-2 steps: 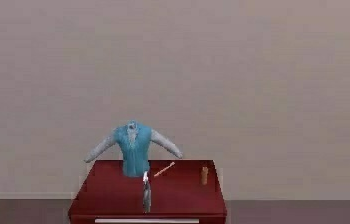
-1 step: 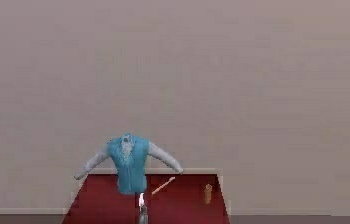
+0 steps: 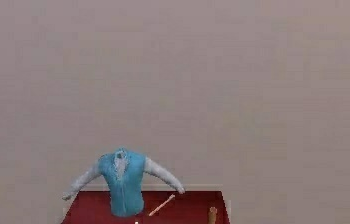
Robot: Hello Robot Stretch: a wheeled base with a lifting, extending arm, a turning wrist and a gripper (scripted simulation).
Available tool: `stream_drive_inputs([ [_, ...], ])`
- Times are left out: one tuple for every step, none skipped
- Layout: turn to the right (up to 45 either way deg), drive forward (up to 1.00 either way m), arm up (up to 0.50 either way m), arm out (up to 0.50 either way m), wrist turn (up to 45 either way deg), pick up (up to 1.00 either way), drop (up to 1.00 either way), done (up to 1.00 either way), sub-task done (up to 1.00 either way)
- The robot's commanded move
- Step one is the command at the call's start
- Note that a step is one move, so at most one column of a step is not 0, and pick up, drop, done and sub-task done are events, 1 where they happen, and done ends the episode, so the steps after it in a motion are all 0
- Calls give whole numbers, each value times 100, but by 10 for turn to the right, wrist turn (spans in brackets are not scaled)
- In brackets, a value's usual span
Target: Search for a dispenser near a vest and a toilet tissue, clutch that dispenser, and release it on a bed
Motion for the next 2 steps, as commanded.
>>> stream_drive_inputs([
  [-450, 0, 0, 0, 0, 0, 0, 0, 0],
  [-450, 0, 0, 0, 0, 0, 0, 0, 0],
])
